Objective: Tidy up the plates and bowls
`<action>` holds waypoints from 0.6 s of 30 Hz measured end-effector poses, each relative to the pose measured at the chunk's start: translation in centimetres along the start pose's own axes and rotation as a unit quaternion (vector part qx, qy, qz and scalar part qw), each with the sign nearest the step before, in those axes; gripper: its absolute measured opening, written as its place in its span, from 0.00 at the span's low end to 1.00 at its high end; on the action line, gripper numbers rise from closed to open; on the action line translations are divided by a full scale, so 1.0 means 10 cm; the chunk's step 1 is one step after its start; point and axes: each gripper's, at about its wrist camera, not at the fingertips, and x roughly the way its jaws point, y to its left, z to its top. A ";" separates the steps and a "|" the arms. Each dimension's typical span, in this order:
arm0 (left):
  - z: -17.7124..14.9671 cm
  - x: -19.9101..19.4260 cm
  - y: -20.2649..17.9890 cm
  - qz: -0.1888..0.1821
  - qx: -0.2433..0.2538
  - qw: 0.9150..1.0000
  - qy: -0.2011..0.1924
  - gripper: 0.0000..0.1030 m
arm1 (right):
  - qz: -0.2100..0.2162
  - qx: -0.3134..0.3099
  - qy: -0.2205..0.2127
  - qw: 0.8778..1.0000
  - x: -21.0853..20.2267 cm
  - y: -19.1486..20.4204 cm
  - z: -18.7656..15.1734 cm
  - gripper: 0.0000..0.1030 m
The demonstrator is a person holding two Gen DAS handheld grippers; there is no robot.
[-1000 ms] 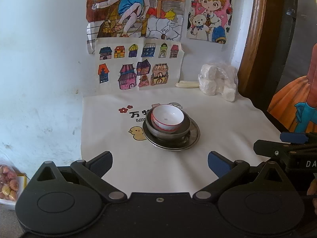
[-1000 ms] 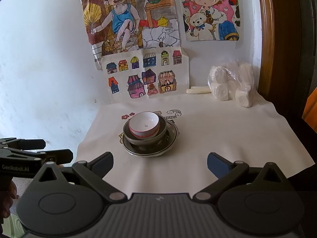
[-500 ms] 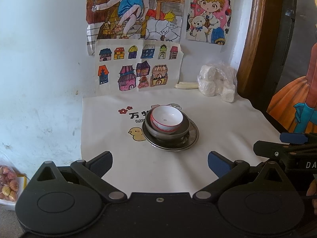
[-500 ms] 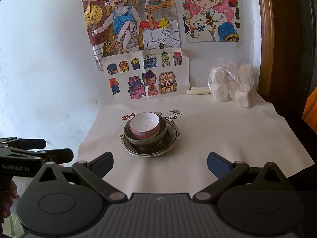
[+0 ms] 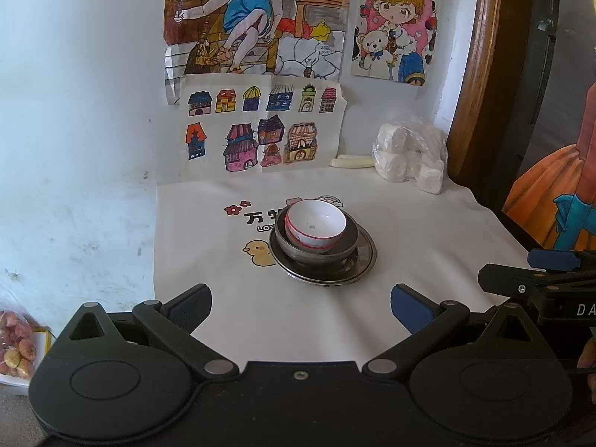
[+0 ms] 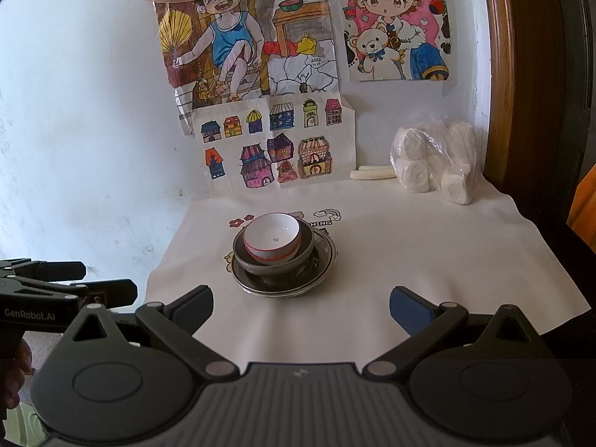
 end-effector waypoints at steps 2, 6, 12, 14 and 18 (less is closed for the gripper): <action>0.00 0.01 0.01 -0.001 -0.001 1.000 0.001 0.99 | 0.000 0.000 0.000 1.000 0.00 0.00 0.00 1.00; 0.01 0.05 0.03 -0.001 -0.002 1.000 0.003 0.99 | 0.000 -0.001 0.001 1.000 0.01 0.00 0.02 1.00; 0.03 0.09 0.04 -0.003 -0.002 1.000 0.006 0.99 | -0.002 -0.001 0.005 1.000 0.06 0.00 0.05 1.00; 0.03 0.10 0.04 -0.004 -0.002 1.000 0.006 0.99 | -0.003 -0.001 0.006 1.000 0.07 0.00 0.05 1.00; 0.03 0.12 0.06 -0.004 -0.003 1.000 0.008 0.99 | -0.003 -0.001 0.007 1.000 0.10 0.00 0.06 1.00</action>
